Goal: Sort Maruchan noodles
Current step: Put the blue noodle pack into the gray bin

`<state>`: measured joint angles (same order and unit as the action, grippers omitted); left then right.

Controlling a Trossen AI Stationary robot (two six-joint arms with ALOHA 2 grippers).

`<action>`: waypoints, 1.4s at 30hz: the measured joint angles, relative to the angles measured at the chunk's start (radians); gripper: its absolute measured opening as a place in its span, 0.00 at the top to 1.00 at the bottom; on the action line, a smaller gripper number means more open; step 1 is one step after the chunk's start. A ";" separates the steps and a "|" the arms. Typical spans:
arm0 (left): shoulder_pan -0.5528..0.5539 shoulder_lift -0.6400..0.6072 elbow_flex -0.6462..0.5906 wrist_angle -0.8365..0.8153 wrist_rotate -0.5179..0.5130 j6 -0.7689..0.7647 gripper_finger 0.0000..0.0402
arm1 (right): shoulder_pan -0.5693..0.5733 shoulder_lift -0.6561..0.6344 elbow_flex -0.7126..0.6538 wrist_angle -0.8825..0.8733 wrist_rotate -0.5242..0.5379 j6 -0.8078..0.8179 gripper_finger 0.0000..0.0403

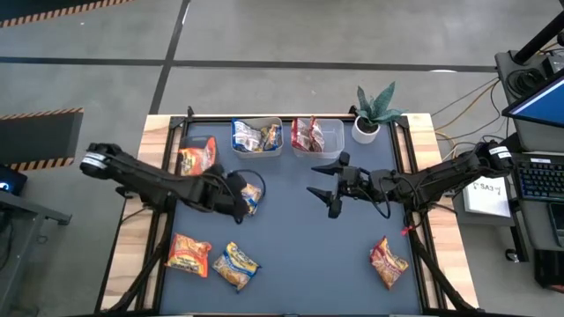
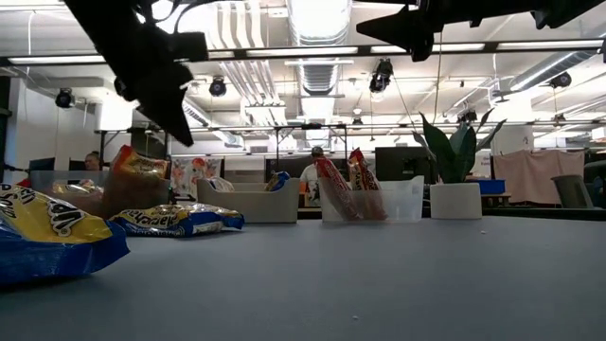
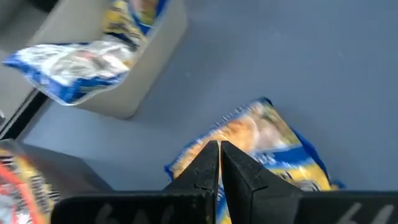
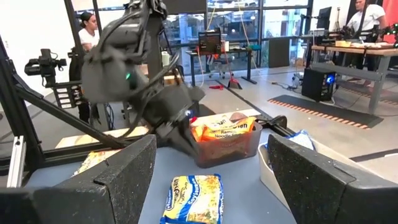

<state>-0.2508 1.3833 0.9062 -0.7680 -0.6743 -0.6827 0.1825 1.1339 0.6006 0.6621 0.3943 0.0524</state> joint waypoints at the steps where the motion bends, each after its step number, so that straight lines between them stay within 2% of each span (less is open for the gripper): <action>1: -0.010 0.019 0.000 0.005 0.005 0.011 1.00 | 0.000 0.000 0.000 -0.001 0.000 0.000 0.27; 9: -0.043 0.215 -0.001 0.087 0.006 0.165 1.00 | 0.000 0.000 0.000 -0.005 0.000 0.016 0.27; 15: -0.036 0.313 -0.002 0.145 0.005 0.175 1.00 | 0.000 0.000 0.000 -0.012 0.000 0.018 0.27; 19: -0.036 0.332 -0.002 0.347 0.025 0.211 1.00 | 0.000 0.000 0.000 -0.014 0.000 0.014 0.27; 22: -0.041 0.317 -0.001 0.538 0.071 0.342 1.00 | 0.000 0.000 0.000 -0.015 0.000 0.011 0.27; 24: -0.046 0.281 0.007 0.551 0.082 0.413 1.00 | 0.000 0.000 0.000 -0.032 0.000 0.036 0.27; 29: -0.046 0.187 0.015 0.443 0.091 0.466 1.00 | 0.000 0.000 0.000 -0.194 -0.022 0.272 0.27; 34: -0.050 0.129 -0.003 0.334 0.171 0.466 1.00 | 0.000 0.035 0.000 -0.350 -0.035 0.587 0.27; 37: -0.051 0.116 -0.048 0.356 0.232 0.465 1.00 | 0.000 0.076 0.000 -0.381 -0.061 0.696 0.27; 42: -0.067 0.119 -0.143 0.469 0.281 0.425 1.00 | -0.004 0.161 0.009 -0.360 -0.092 0.779 0.28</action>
<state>-0.3176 1.5021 0.7630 -0.2989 -0.3936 -0.2573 0.1785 1.2945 0.6092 0.3016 0.3026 0.8314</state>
